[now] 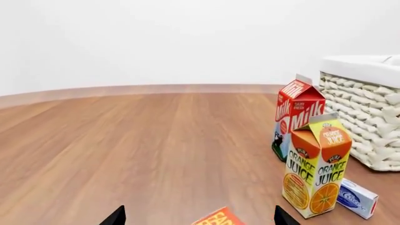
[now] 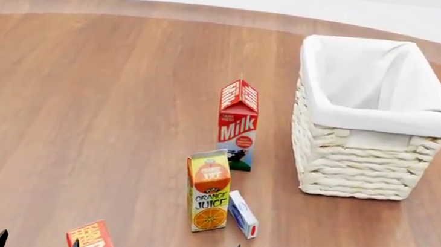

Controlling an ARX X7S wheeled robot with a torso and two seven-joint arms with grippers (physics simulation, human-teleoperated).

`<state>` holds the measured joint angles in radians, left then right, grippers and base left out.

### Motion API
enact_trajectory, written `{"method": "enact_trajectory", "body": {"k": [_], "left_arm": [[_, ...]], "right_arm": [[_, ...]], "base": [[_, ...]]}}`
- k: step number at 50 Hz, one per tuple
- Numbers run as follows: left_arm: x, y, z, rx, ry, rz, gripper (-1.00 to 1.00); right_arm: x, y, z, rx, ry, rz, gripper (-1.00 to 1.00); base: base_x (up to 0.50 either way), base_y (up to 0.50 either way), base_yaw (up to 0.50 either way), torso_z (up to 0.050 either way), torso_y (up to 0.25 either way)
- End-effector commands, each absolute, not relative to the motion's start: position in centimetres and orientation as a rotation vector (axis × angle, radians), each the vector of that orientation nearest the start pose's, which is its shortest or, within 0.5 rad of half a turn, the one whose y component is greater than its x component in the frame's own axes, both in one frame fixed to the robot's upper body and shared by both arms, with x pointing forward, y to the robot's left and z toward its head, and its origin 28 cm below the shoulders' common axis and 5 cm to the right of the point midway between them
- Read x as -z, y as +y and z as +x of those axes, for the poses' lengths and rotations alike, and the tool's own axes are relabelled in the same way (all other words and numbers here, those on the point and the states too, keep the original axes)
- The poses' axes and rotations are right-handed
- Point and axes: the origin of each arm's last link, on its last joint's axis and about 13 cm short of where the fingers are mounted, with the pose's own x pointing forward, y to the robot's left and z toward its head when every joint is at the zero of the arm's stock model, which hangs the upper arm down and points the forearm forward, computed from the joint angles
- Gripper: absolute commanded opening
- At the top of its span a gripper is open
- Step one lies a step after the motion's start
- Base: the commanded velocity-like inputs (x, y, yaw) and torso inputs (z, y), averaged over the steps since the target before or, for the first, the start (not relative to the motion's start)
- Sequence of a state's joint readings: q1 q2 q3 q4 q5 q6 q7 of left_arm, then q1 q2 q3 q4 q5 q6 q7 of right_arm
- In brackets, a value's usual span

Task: Pick up the orange juice, and put it in the basket.

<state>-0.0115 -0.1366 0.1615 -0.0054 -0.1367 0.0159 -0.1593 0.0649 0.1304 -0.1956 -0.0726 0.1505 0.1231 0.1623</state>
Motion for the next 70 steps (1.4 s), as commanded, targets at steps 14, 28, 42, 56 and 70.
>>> {"method": "enact_trajectory", "body": {"k": [14, 28, 42, 56, 70], "left_arm": [[-1.30, 20.54, 21.05, 0.000, 0.000, 0.000, 1.00], [-1.30, 20.54, 21.05, 0.000, 0.000, 0.000, 1.00], [-1.30, 20.54, 21.05, 0.000, 0.000, 0.000, 1.00], [-1.30, 20.54, 21.05, 0.000, 0.000, 0.000, 1.00], [-1.30, 20.54, 21.05, 0.000, 0.000, 0.000, 1.00]], "right_arm": [[-3.00, -8.47, 22.12, -0.047, 0.014, 0.004, 1.00], [-2.92, -8.46, 22.08, -0.048, 0.016, 0.008, 1.00], [-3.00, -8.43, 22.04, -0.051, 0.015, 0.011, 1.00], [-2.91, -8.40, 22.03, -0.050, 0.016, 0.010, 1.00], [-3.36, -8.27, 21.36, -0.063, 0.007, 0.020, 1.00]], "base": [[0.27, 0.00, 0.00, 0.000, 0.000], [0.27, 0.00, 0.00, 0.000, 0.001], [0.27, 0.00, 0.00, 0.000, 0.000], [0.27, 0.00, 0.00, 0.000, 0.000], [0.06, 0.00, 0.00, 0.000, 0.001]]}}
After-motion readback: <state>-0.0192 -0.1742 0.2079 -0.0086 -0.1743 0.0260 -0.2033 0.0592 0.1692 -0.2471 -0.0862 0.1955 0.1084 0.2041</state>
